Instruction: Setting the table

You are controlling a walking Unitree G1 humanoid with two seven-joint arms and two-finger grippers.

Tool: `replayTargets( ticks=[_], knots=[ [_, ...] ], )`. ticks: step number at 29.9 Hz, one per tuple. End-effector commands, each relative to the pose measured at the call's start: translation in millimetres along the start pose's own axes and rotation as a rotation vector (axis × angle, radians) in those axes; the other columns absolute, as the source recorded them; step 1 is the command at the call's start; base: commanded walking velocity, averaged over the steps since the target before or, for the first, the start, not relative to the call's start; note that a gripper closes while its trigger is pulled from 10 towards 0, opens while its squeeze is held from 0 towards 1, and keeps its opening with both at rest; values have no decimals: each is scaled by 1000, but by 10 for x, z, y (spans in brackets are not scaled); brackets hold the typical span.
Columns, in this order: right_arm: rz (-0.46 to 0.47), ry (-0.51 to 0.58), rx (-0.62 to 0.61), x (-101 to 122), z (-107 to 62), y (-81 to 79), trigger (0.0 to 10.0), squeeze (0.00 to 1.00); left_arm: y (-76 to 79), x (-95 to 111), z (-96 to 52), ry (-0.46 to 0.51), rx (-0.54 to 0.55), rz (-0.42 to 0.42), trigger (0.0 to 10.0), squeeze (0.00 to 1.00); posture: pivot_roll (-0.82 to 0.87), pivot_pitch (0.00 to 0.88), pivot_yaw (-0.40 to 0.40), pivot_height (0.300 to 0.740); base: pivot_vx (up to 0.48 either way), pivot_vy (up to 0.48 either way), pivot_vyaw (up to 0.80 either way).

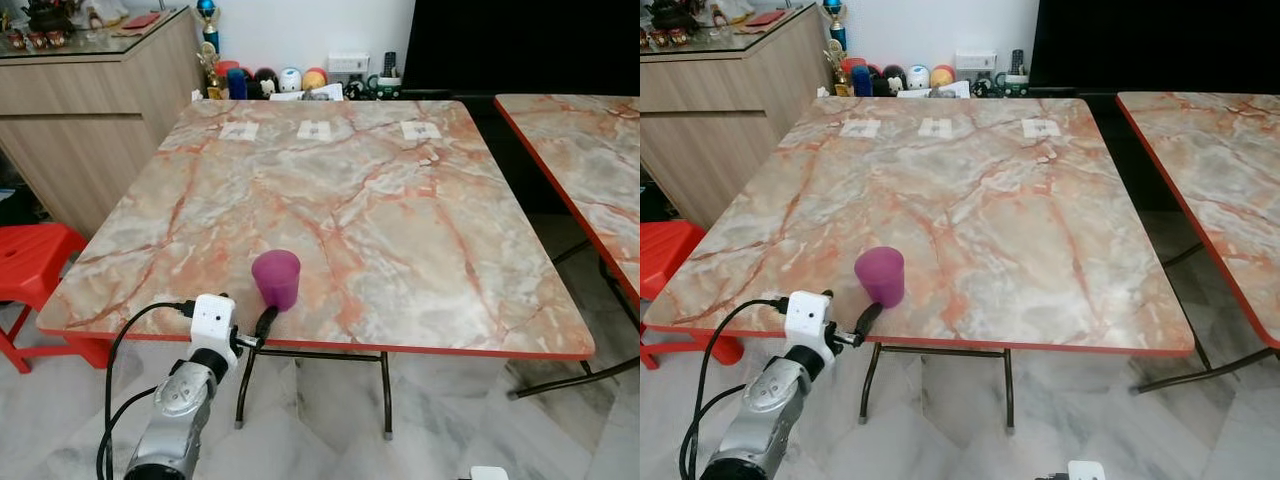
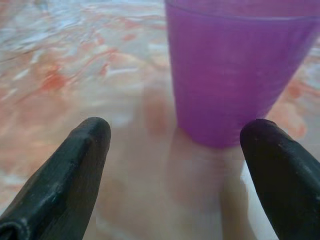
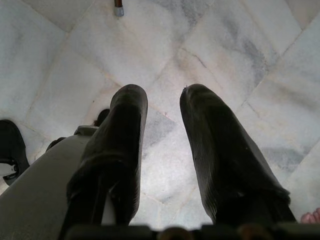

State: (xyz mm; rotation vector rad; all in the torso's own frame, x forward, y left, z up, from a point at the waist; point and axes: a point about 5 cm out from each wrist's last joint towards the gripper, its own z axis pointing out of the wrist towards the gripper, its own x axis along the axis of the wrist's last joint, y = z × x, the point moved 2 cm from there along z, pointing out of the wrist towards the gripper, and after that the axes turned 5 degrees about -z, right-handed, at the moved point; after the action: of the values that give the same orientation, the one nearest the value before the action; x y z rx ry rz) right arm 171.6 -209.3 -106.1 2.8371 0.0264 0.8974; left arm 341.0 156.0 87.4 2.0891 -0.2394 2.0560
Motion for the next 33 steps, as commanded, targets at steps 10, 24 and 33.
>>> replayTargets(
  ticks=[10, 24, 33],
  knots=[
    [10, -6, -2, -45, -12, -18, 10000, 0, 3, -1, 61, -10, -32, 21, 10000, 0, 12, 93, 13, 740, 0, 0, 0],
    [11, -8, -6, -52, -14, -17, 10000, 0, 84, -13, 118, -15, -72, 0, 10000, 0, 3, 97, 15, 740, 0, 0, 0],
    [13, -8, -12, -52, -13, -4, 10000, 0, 136, 3, 197, -12, -82, -11, 10000, 0, -10, 97, 14, 740, 0, 0, 0]
  ],
)
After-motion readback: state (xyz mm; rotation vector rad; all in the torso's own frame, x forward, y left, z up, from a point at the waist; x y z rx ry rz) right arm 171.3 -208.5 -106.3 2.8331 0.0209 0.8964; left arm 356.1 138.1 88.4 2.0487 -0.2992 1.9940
